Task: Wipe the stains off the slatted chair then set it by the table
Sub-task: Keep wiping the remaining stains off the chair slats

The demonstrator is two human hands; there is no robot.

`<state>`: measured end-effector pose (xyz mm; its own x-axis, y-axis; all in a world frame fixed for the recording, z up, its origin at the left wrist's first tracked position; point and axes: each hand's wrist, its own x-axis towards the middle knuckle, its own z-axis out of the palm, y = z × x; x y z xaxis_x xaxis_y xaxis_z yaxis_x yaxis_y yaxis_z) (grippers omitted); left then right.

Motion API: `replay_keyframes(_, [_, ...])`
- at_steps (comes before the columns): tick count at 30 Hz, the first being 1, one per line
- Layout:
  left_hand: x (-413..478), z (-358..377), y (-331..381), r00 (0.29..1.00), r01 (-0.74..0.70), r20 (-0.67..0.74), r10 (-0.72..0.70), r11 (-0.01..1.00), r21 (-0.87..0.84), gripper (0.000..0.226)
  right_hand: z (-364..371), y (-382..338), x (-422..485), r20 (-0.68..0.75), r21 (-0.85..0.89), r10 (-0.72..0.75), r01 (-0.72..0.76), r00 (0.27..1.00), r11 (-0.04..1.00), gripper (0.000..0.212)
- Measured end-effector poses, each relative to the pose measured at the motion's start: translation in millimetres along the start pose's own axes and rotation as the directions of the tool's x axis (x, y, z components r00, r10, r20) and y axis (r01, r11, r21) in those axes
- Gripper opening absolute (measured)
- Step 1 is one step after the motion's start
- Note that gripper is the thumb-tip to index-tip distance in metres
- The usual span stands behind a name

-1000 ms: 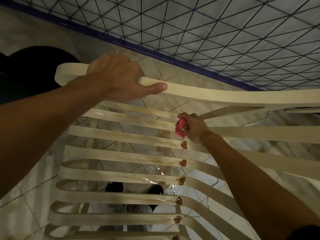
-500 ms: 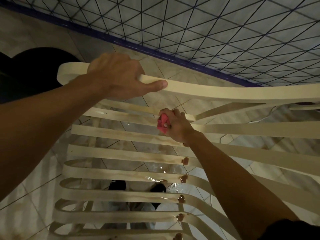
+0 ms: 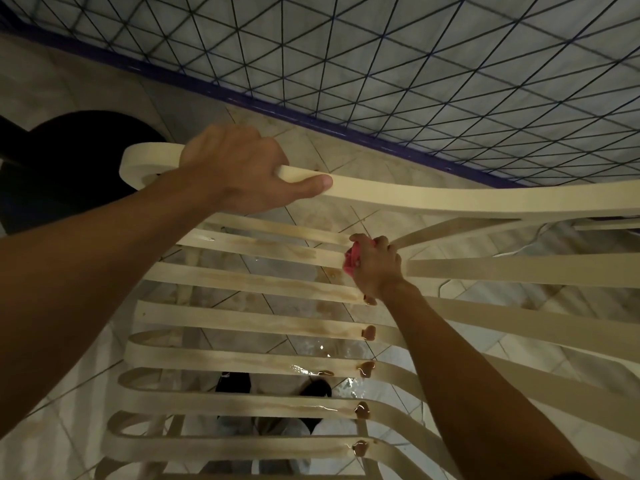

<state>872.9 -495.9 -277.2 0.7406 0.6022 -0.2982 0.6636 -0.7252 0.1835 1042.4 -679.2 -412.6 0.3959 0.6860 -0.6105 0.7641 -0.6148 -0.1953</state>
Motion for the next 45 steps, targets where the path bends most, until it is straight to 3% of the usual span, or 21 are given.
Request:
replay_keyframes(12, [1.7,0.9,0.2,1.000,0.008,-0.006,-0.008,1.000,0.019,0.096,17.0,-39.6,1.1,-0.023,0.114,-0.214,0.215,0.977,0.970,0.054])
replay_keyframes(17, [0.8,1.9,-1.0,1.000,0.005,-0.024,-0.005,1.000,0.011,0.094,9.8,-15.0,-6.6,-0.046,0.011,-0.282,0.283,0.958,0.959,0.055])
replay_keyframes(26, [-0.2,-0.6,0.6,1.000,0.015,-0.011,-0.015,1.000,0.016,0.092,-20.4,31.6,-0.7,0.041,-0.181,-0.105,0.111,0.994,0.977,0.053])
replay_keyframes(33, [1.8,1.5,0.6,1.000,0.010,-0.024,-0.009,1.000,0.027,0.094,-10.2,16.5,11.8,0.172,0.048,-0.145,0.139,0.974,0.989,0.051])
replay_keyframes(39, [1.8,1.5,0.8,1.000,0.012,-0.023,-0.011,1.000,0.024,0.094,-0.7,-20.1,20.5,0.202,0.183,-0.179,0.142,0.963,0.973,0.049])
replay_keyframes(45, [0.7,-0.2,2.4,0.999,0.011,-0.036,-0.010,1.000,0.011,0.086,29.1,-42.6,18.2,-0.024,0.214,-0.245,0.244,0.969,0.946,0.043])
